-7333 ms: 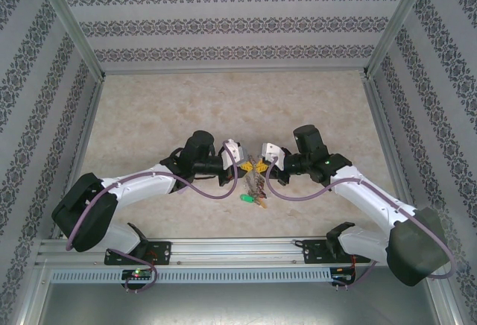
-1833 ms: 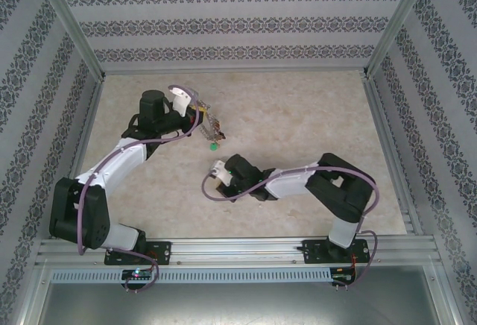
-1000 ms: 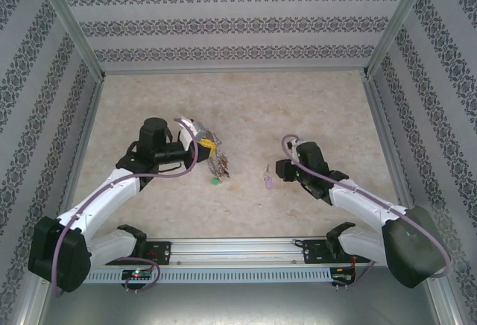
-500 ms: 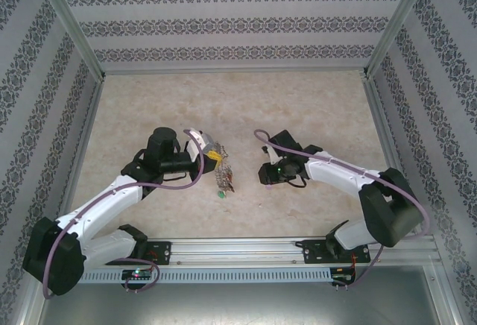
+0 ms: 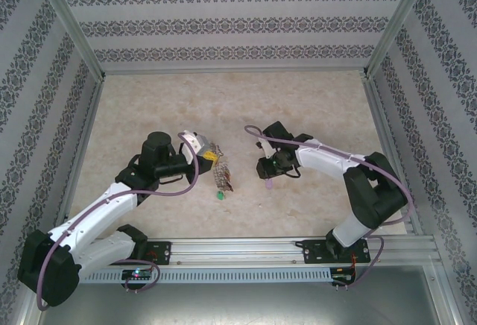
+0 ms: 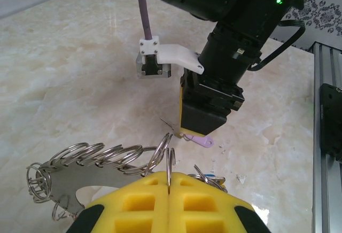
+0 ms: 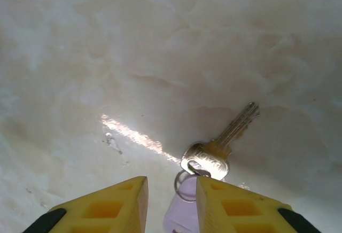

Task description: Put the keys on the keyring

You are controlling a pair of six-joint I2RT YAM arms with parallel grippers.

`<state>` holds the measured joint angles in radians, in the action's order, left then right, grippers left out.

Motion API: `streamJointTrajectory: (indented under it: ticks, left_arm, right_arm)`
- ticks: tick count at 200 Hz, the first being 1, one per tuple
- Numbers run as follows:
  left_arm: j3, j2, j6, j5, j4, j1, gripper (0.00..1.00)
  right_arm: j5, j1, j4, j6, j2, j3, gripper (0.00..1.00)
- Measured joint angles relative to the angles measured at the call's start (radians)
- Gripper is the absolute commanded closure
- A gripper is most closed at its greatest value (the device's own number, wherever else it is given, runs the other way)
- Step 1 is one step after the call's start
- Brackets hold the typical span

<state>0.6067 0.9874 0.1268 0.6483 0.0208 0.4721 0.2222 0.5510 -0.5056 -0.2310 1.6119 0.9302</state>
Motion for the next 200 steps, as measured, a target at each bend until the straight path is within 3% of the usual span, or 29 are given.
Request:
streamJointTrajectory:
  ticks: [126, 200]
  left_arm:
    - [-0.007, -0.001, 0.000, -0.011, -0.003, 0.000, 1.00]
    - [-0.007, -0.001, 0.000, -0.018, -0.003, 0.000, 1.00]
  right_arm:
    - [0.031, -0.032, 0.033, -0.036, 0.132, 0.062, 0.71]
    - [0.007, -0.052, 0.056, -0.116, 0.058, -0.023, 0.70]
